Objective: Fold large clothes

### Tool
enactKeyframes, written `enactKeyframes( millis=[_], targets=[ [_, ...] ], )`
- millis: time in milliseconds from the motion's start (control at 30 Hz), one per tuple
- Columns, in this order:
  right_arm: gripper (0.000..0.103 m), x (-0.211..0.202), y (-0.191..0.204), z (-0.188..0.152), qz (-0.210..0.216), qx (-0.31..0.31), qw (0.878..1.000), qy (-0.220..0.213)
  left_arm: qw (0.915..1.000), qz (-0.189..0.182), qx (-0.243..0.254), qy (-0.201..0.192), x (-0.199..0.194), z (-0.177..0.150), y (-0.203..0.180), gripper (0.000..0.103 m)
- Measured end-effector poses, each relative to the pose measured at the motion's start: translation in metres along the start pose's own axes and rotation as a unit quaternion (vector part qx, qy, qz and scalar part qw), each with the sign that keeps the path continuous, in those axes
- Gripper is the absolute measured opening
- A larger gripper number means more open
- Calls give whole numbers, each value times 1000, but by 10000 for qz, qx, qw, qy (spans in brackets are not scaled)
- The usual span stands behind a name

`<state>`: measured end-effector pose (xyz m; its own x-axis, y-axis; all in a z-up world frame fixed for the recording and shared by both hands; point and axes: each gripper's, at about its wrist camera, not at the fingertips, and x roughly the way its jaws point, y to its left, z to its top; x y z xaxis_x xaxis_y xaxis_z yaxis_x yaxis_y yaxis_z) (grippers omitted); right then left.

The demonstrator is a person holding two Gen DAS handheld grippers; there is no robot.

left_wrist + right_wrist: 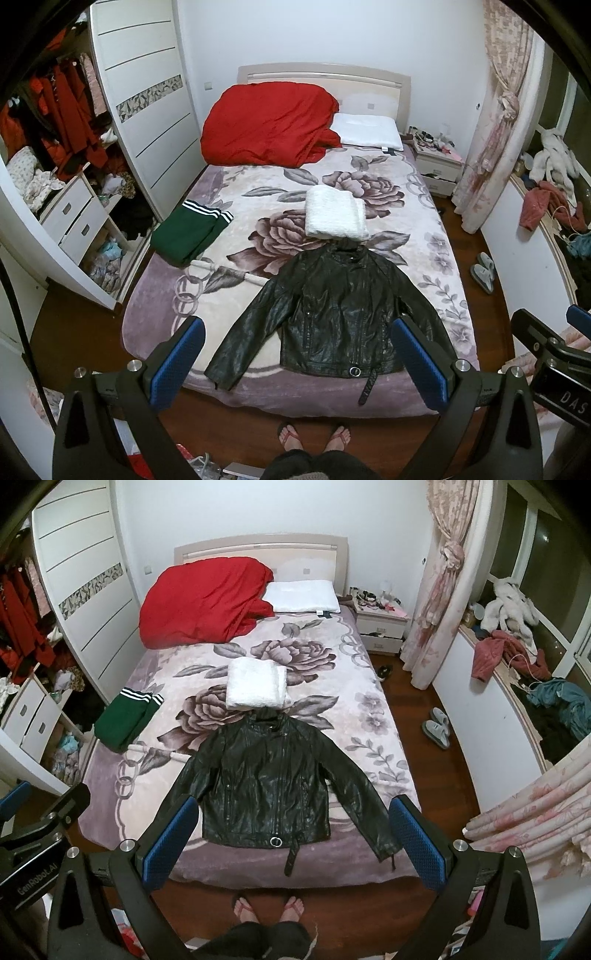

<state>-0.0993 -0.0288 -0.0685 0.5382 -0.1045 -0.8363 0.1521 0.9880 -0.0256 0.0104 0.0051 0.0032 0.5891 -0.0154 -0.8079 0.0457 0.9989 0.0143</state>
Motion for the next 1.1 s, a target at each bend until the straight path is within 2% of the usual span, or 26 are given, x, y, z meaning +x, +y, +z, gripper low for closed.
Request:
enactKeyframes(
  millis=[333,1100],
  targets=[
    [103,-2,0,-9,3,19,10000,-62,10000,14,7,-36,-3,6,-4,103],
    [103,-2,1,-2,-12,22,10000,-78,9999,0,19,-98,-9,11,-9,103]
  ],
)
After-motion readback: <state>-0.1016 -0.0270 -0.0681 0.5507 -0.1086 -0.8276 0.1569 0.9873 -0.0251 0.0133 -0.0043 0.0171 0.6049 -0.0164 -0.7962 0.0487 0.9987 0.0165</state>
